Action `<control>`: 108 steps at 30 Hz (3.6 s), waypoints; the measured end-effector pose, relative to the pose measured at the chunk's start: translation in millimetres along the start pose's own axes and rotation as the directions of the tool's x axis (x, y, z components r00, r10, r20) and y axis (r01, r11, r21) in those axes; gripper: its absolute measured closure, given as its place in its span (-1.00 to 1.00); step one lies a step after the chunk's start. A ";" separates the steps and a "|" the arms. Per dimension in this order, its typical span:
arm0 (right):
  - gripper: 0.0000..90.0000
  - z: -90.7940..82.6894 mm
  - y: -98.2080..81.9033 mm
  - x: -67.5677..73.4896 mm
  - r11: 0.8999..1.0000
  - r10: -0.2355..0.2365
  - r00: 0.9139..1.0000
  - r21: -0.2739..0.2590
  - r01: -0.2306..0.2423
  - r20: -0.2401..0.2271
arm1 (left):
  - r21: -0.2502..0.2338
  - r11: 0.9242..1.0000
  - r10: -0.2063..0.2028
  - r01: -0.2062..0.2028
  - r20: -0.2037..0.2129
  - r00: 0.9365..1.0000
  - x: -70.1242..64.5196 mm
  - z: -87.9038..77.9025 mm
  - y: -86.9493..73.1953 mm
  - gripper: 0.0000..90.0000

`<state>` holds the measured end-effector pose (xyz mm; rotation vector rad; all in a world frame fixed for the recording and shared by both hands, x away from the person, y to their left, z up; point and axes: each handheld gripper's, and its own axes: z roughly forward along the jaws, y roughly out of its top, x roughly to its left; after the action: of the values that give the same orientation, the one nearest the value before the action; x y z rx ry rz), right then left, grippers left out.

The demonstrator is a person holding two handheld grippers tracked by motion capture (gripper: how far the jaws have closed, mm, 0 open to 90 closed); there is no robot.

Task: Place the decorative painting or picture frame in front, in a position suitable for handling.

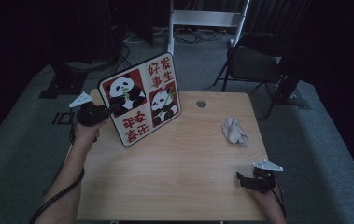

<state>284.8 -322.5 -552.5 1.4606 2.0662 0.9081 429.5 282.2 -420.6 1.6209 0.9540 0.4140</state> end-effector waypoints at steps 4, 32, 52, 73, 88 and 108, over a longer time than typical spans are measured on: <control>-0.70 0.0 0.0 0.0 1.000 -0.001 1.000 -0.001 0.001 0.000 | -0.014 1.000 -0.004 0.004 0.011 1.000 -8.9 -2.5 -5.0 0.69; -0.68 -0.3 -0.2 0.3 1.000 -0.002 1.000 -0.002 0.002 -0.001 | -0.034 0.999 0.024 -0.028 -0.111 0.994 -82.1 2.7 -15.8 0.77; -0.68 -0.4 -0.2 0.2 1.000 -0.002 1.000 -0.002 0.002 -0.002 | -0.017 1.000 0.023 -0.024 -0.075 0.997 -114.1 -12.0 -27.0 0.76; -0.68 -0.4 -0.2 0.1 1.000 -0.003 1.000 -0.002 0.003 -0.002 | -0.002 1.000 0.004 -0.004 -0.030 1.000 -149.1 -32.0 -42.7 0.75; -0.68 -0.3 -0.2 0.1 1.000 -0.003 1.000 -0.003 0.003 -0.001 | 0.012 1.000 -0.014 0.014 0.016 1.000 -176.2 -46.9 -54.1 0.76; -0.68 -0.3 -0.2 0.2 1.000 -0.003 1.000 -0.003 0.003 -0.001 | 0.023 0.999 -0.032 0.032 0.005 0.999 -224.1 -70.1 -72.8 0.76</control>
<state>284.3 -322.4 -552.4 1.4554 2.0670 0.9103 217.6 157.6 -419.0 1.6249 0.9825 0.3775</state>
